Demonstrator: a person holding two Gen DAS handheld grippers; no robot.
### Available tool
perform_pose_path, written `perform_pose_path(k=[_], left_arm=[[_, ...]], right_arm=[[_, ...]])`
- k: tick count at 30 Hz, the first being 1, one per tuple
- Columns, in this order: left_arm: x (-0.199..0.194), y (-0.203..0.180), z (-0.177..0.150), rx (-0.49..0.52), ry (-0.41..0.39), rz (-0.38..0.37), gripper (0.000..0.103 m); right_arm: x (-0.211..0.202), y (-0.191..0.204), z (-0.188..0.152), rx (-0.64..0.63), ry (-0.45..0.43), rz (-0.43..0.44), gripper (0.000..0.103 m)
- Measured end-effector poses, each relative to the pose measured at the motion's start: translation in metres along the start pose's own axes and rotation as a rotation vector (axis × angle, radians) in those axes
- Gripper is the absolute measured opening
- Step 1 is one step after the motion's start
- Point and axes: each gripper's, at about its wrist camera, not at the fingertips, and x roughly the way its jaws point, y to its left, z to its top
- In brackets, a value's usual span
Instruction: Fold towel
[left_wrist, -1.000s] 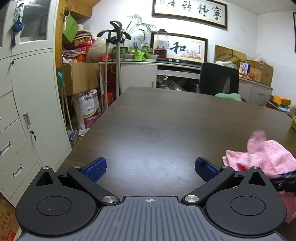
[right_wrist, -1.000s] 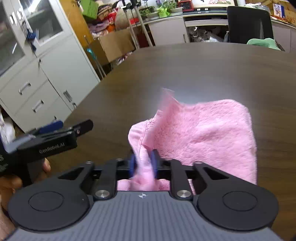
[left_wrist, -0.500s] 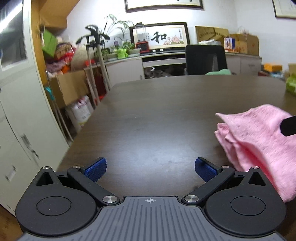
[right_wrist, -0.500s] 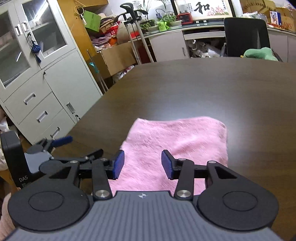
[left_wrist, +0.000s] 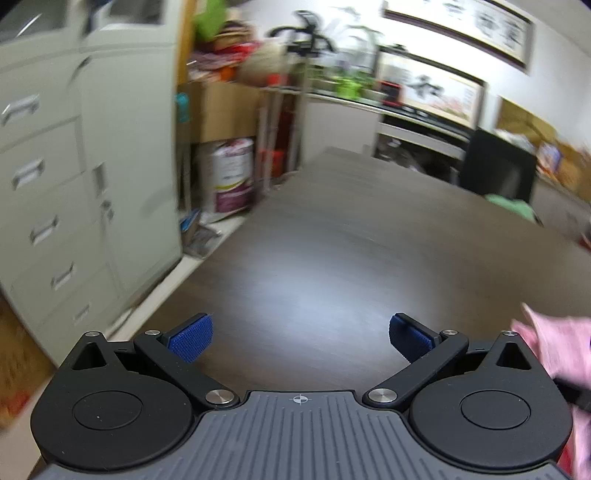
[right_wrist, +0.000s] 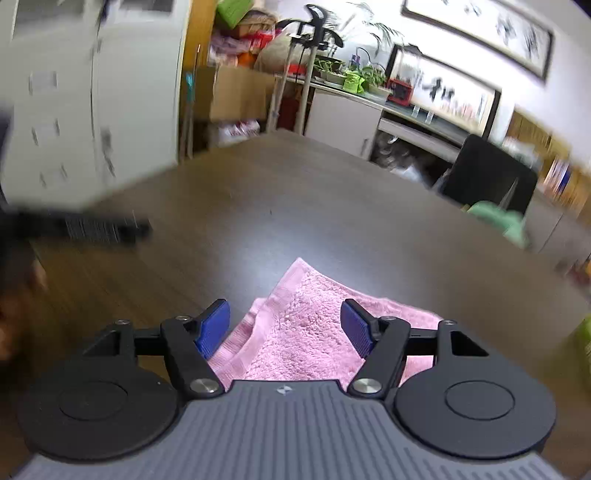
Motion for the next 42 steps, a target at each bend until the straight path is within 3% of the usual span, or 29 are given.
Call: perform_pose_path(k=[3,4,9,13,18,20,24,28,30,32,36,40,42], left_arm=[[0.000,0.012,0.002,-0.053,0.016,-0.014,0.103],[-0.001,0.013,0.001,-0.056,0.018,-0.020,0.103],[-0.007,0.014,-0.003,-0.042,0.007,-0.053,0.103],[-0.011,0.009,-0.002,-0.034,-0.003,-0.081,0.103],[-0.013,0.006,-0.002,-0.026,-0.008,-0.101,0.103],[-0.012,0.005,-0.001,-0.023,-0.006,-0.104,0.103],[-0.010,0.004,-0.001,-0.018,0.000,-0.101,0.103],[-0.009,0.005,0.000,-0.015,0.005,-0.095,0.103],[-0.009,0.003,0.000,-0.009,0.005,-0.099,0.103],[-0.009,0.001,0.000,0.003,0.004,-0.108,0.103],[-0.012,-0.007,-0.003,0.052,-0.008,-0.129,0.103],[-0.012,-0.012,-0.005,0.087,-0.020,-0.131,0.103],[-0.011,-0.014,-0.006,0.097,-0.021,-0.124,0.103]], right_arm=[[0.018,0.014,0.003,-0.013,0.059,-0.030,0.065],[0.020,0.014,0.003,-0.012,0.061,-0.032,0.059],[0.019,-0.002,0.000,0.060,0.067,-0.049,0.013],[0.001,-0.024,-0.006,0.145,0.018,-0.065,0.008],[-0.021,-0.049,-0.010,0.279,-0.094,-0.126,0.008],[-0.014,-0.046,-0.012,0.282,-0.088,-0.147,0.012],[0.016,-0.037,-0.017,0.278,0.027,-0.005,0.027],[0.019,-0.043,-0.020,0.384,0.057,0.257,0.028],[0.014,-0.053,-0.019,0.415,0.038,0.284,0.030],[0.003,-0.069,-0.020,0.458,0.006,0.316,0.048],[-0.015,-0.083,-0.031,0.409,-0.024,0.192,0.048],[-0.006,-0.078,-0.034,0.372,-0.007,0.201,0.048],[0.003,-0.062,-0.025,0.297,-0.010,0.133,0.048]])
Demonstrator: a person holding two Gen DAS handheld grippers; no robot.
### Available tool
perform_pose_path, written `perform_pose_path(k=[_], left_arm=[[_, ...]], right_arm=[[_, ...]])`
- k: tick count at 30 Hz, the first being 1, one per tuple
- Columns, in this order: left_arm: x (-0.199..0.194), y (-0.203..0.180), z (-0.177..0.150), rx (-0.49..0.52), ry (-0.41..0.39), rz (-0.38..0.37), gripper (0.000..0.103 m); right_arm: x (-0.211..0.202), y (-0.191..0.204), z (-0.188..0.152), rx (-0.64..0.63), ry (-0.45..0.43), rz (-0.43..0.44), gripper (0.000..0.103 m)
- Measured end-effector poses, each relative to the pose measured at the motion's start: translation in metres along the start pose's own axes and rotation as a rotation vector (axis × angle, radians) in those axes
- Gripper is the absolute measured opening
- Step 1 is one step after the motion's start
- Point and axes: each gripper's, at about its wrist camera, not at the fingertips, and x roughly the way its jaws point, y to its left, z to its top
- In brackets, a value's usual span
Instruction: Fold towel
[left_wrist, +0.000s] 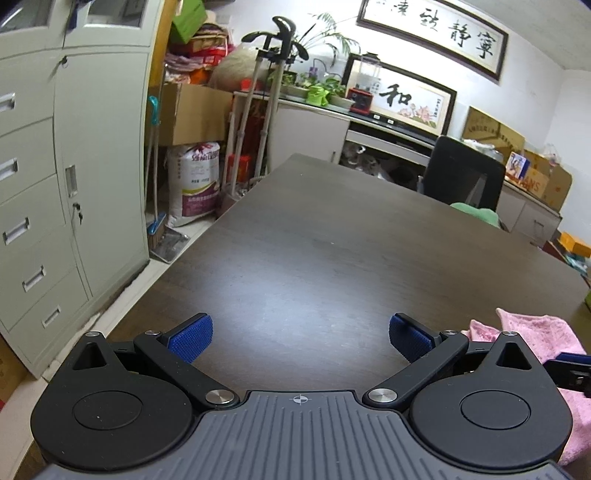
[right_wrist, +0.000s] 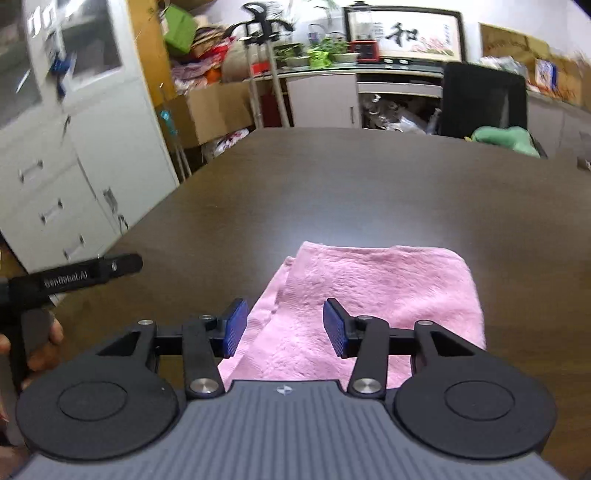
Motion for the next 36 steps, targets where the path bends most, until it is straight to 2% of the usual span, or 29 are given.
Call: perform_pose_path(k=[4,5,6,8,9,12,17,19,20,24,26,28,31,32,36], left_arm=[[0.003,0.001,0.000,-0.008,0.014,0.015,0.103],[0.003,0.002,0.000,-0.011,0.016,0.016,0.103],[0.003,0.002,0.000,-0.013,0.018,0.014,0.103],[0.003,-0.002,0.000,-0.014,0.019,0.012,0.103],[0.002,-0.003,0.000,-0.012,0.018,0.007,0.103],[-0.002,-0.004,0.000,-0.007,0.009,-0.013,0.103],[-0.004,-0.001,0.000,-0.018,0.004,-0.023,0.103],[-0.004,0.000,0.001,-0.024,0.007,-0.028,0.103],[-0.004,0.000,0.000,-0.025,0.009,-0.031,0.103],[-0.003,-0.003,-0.001,-0.010,0.013,-0.035,0.103],[-0.002,-0.003,-0.001,-0.007,0.019,-0.030,0.103],[-0.001,-0.003,-0.001,-0.009,0.021,-0.029,0.103],[-0.001,-0.004,-0.002,-0.001,0.022,-0.035,0.103],[-0.002,-0.005,-0.002,0.005,0.022,-0.040,0.103],[-0.001,-0.011,-0.003,0.038,0.021,-0.045,0.103]], right_arm=[[0.028,0.032,0.003,-0.120,0.029,-0.126,0.048],[0.029,0.033,0.005,-0.122,0.034,-0.132,0.047],[0.038,0.035,0.004,-0.125,0.048,-0.181,0.041],[0.037,0.035,0.001,-0.113,0.040,-0.191,0.033],[0.037,0.035,0.000,-0.107,0.036,-0.195,0.023],[0.027,0.024,0.000,-0.046,-0.001,-0.181,0.003],[0.002,0.000,0.006,0.104,-0.094,-0.113,0.003],[-0.006,-0.007,0.008,0.113,-0.134,-0.084,0.003],[-0.004,-0.008,0.009,0.118,-0.126,-0.082,0.003],[0.027,-0.012,0.002,0.166,0.000,0.058,0.004],[0.031,-0.014,-0.001,0.182,0.011,0.095,0.004],[0.028,-0.017,-0.003,0.193,-0.002,0.114,0.008],[0.015,-0.019,-0.003,0.204,-0.011,0.155,0.021],[0.010,-0.021,-0.002,0.211,-0.015,0.165,0.028],[-0.009,-0.025,0.000,0.211,-0.023,0.179,0.028]])
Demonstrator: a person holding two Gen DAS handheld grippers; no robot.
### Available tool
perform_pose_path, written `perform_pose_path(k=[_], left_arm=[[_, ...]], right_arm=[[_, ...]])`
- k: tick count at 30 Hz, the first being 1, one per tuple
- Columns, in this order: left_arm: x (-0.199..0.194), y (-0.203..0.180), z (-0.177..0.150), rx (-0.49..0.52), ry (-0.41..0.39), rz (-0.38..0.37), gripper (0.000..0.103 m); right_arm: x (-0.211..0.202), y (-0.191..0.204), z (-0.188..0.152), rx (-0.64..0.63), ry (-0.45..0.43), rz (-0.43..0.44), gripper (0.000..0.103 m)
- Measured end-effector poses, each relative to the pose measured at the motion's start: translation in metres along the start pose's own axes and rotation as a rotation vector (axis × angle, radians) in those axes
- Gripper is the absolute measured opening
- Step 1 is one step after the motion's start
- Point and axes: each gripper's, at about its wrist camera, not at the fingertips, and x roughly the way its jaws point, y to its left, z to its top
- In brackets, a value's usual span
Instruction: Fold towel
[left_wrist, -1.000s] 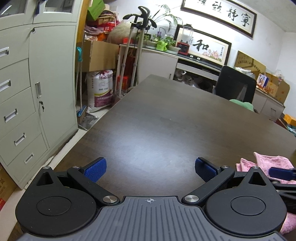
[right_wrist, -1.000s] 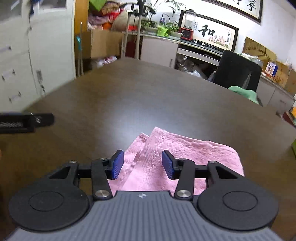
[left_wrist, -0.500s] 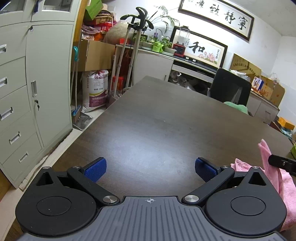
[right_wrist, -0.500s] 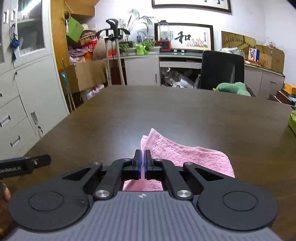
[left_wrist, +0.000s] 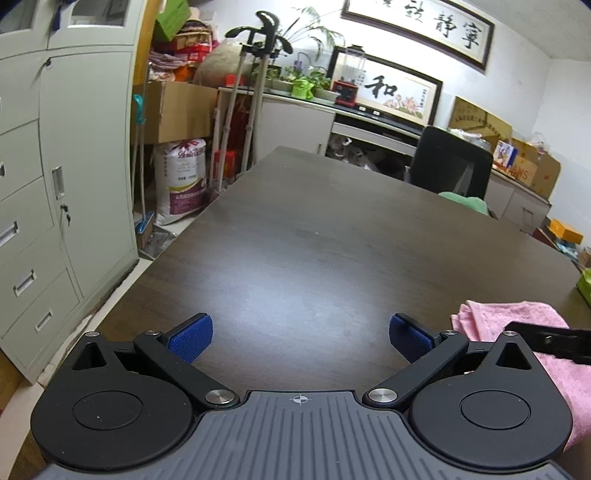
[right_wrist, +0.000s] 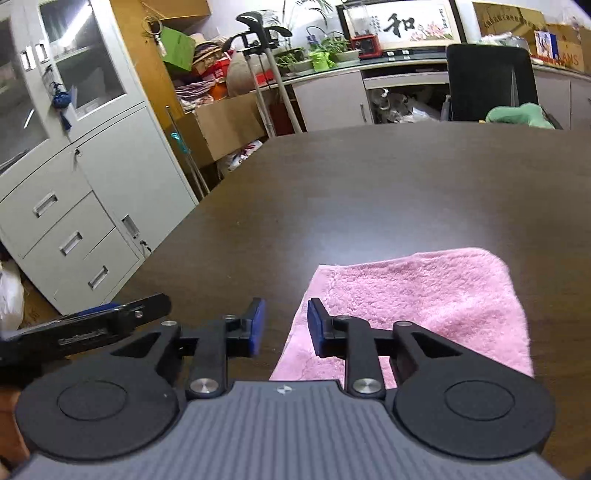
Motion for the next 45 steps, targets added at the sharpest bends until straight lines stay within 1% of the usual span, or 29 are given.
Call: perform_pose_path(k=[1,3,5,7,9,12,15,19,21,22,23,25,26,27,29,30,31,32,33,34,36,38,39,40,41,42,43,44,45], left_arm=[[0.000,-0.001,0.000,0.004,0.002,-0.002,0.103],[0.001,-0.003,-0.001,0.014,0.004,-0.006,0.103],[0.001,-0.004,-0.002,0.022,0.003,-0.006,0.103],[0.001,-0.004,-0.002,0.025,0.004,-0.006,0.103],[0.002,-0.005,-0.003,0.030,0.006,-0.005,0.103],[0.002,-0.007,-0.005,0.039,0.004,0.000,0.103],[0.004,-0.009,-0.006,0.051,0.006,0.006,0.103],[0.006,-0.010,-0.009,0.066,0.016,0.003,0.103],[0.005,-0.011,-0.010,0.074,0.016,-0.009,0.103],[0.004,-0.012,-0.010,0.081,0.008,-0.016,0.103],[0.002,-0.013,-0.011,0.088,0.000,-0.025,0.103],[-0.003,-0.019,-0.013,0.115,-0.023,-0.068,0.103],[-0.005,-0.022,-0.013,0.128,-0.034,-0.090,0.103],[-0.007,-0.025,-0.015,0.143,-0.046,-0.114,0.103],[-0.015,-0.036,-0.019,0.190,-0.077,-0.191,0.103],[-0.022,-0.047,-0.023,0.231,-0.098,-0.245,0.103],[-0.025,-0.055,-0.026,0.262,-0.109,-0.273,0.103],[-0.029,-0.064,-0.030,0.298,-0.120,-0.302,0.103],[-0.033,-0.079,-0.037,0.351,-0.127,-0.338,0.103],[-0.033,-0.088,-0.041,0.379,-0.122,-0.359,0.103],[-0.032,-0.108,-0.050,0.434,-0.095,-0.392,0.103],[-0.026,-0.118,-0.054,0.454,-0.058,-0.367,0.103],[-0.018,-0.120,-0.055,0.456,-0.026,-0.326,0.103],[-0.012,-0.119,-0.055,0.457,-0.001,-0.295,0.101],[-0.006,-0.118,-0.055,0.455,0.026,-0.262,0.102],[0.001,-0.114,-0.055,0.441,0.056,-0.233,0.103],[0.002,-0.110,-0.052,0.423,0.069,-0.243,0.103],[0.004,-0.105,-0.050,0.406,0.081,-0.250,0.103],[0.004,-0.102,-0.050,0.400,0.085,-0.249,0.103]], right_arm=[[-0.008,-0.005,-0.004,0.020,0.003,0.002,0.028],[-0.010,-0.010,-0.004,0.046,0.019,0.016,0.028],[-0.018,-0.023,-0.011,0.138,0.044,0.075,0.028],[-0.030,-0.034,-0.021,0.195,0.067,0.150,0.028],[-0.036,-0.031,-0.030,0.179,0.081,0.149,0.028],[-0.026,-0.030,-0.033,0.179,0.113,0.161,0.028],[0.001,-0.021,-0.037,0.161,0.142,0.247,0.028],[0.014,-0.019,-0.040,0.154,0.167,0.297,0.026],[0.010,-0.021,-0.039,0.169,0.166,0.310,0.028],[-0.004,-0.027,-0.036,0.192,0.132,0.369,0.028],[-0.009,-0.030,-0.035,0.202,0.119,0.382,0.028],[-0.028,-0.038,-0.031,0.226,0.067,0.386,0.030],[-0.042,-0.046,-0.029,0.232,0.029,0.371,0.034],[-0.056,-0.053,-0.028,0.238,-0.010,0.355,0.048],[-0.085,-0.076,-0.025,0.249,-0.084,0.247,0.050],[-0.099,-0.087,-0.024,0.254,-0.121,0.192,0.050],[-0.104,-0.095,-0.023,0.271,-0.125,0.163,0.050],[-0.106,-0.099,-0.024,0.281,-0.127,0.156,0.050],[-0.107,-0.106,-0.023,0.298,-0.116,0.175,0.050],[-0.109,-0.114,-0.023,0.316,-0.104,0.193,0.050],[-0.101,-0.121,-0.024,0.363,-0.077,0.261,0.050],[-0.086,-0.132,-0.026,0.442,-0.027,0.337,0.050],[-0.074,-0.139,-0.028,0.490,0.006,0.372,0.050],[-0.067,-0.139,-0.030,0.490,0.028,0.350,0.049],[-0.060,-0.140,-0.032,0.489,0.049,0.327,0.046],[-0.053,-0.141,-0.034,0.488,0.070,0.304,0.042],[-0.046,-0.141,-0.037,0.488,0.092,0.281,0.042],[-0.049,-0.140,-0.035,0.478,0.089,0.278,0.043],[-0.055,-0.138,-0.034,0.463,0.075,0.275,0.046]])
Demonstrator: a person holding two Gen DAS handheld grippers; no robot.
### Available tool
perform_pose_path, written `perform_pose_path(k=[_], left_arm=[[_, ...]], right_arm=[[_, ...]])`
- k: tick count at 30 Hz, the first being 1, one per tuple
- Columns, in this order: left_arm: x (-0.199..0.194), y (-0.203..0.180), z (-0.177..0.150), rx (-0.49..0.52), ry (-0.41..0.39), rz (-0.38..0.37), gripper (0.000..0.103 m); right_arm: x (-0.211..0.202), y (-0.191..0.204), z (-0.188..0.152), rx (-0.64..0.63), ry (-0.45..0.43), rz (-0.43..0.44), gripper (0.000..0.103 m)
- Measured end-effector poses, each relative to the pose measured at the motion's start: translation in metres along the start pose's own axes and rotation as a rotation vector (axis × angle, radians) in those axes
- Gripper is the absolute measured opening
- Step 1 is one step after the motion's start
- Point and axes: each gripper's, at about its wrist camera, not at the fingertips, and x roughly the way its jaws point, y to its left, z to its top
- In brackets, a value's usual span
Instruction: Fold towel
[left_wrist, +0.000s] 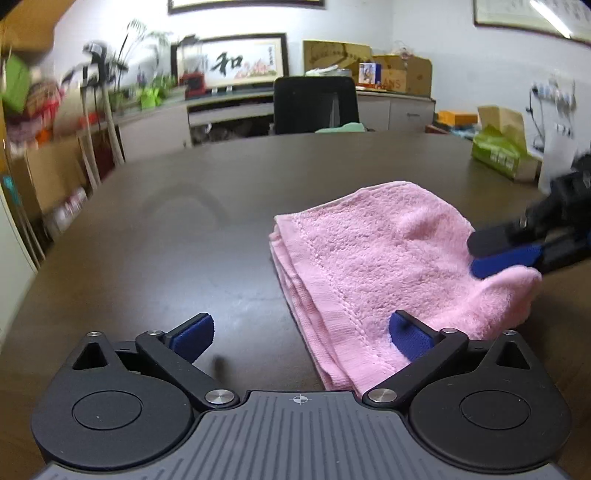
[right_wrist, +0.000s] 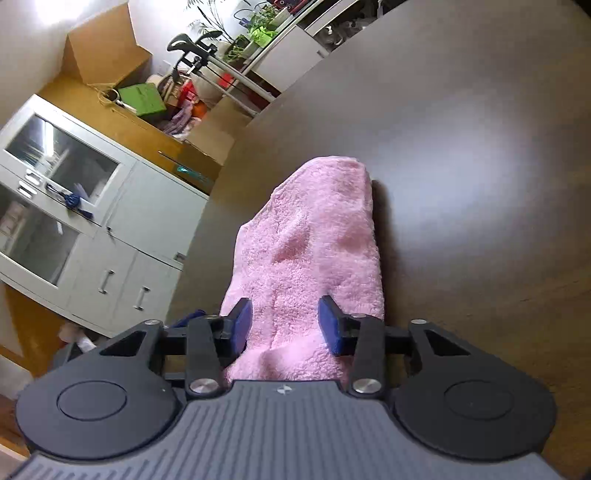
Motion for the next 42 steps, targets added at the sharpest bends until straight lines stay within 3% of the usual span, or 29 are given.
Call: perform_pose_path(k=[4,7,9,12,14,17,19,23,25,33,39,42], left_arm=[[-0.003,0.001,-0.002,0.023,-0.012,0.022,0.103],[-0.004,0.000,-0.003,0.033,-0.017,0.031,0.103],[-0.002,0.001,-0.003,0.028,-0.013,0.027,0.103],[0.000,0.003,-0.001,0.018,-0.007,0.024,0.103],[0.001,0.002,-0.001,0.020,-0.014,0.035,0.103],[0.001,0.005,-0.001,0.010,-0.016,0.035,0.103],[0.002,0.007,0.000,-0.004,-0.011,0.024,0.103],[0.003,0.007,0.001,-0.004,-0.008,0.020,0.103],[0.003,0.005,0.001,0.006,-0.011,0.027,0.103],[0.004,0.006,0.002,0.011,-0.011,0.023,0.103],[0.006,0.004,0.004,0.027,-0.011,0.023,0.103],[0.007,0.001,0.004,0.036,-0.012,0.027,0.103]], right_arm=[[-0.019,0.013,-0.003,-0.048,-0.028,0.014,0.048],[-0.020,0.017,-0.012,-0.098,0.048,0.025,0.055],[-0.016,0.014,-0.016,-0.124,0.090,-0.016,0.046],[-0.022,0.020,-0.010,-0.147,0.058,-0.029,0.047],[-0.032,0.029,-0.010,-0.188,-0.001,-0.032,0.055],[-0.047,0.049,-0.022,-0.381,-0.088,-0.186,0.057],[-0.053,0.058,-0.038,-0.517,-0.083,-0.299,0.057],[-0.047,0.063,-0.062,-0.617,-0.029,-0.394,0.056],[-0.036,0.069,-0.072,-0.701,-0.036,-0.499,0.056],[0.004,0.080,-0.093,-0.892,-0.048,-0.667,0.058],[0.000,0.081,-0.089,-0.896,-0.147,-0.681,0.069],[0.016,0.084,-0.092,-0.952,-0.132,-0.685,0.069]])
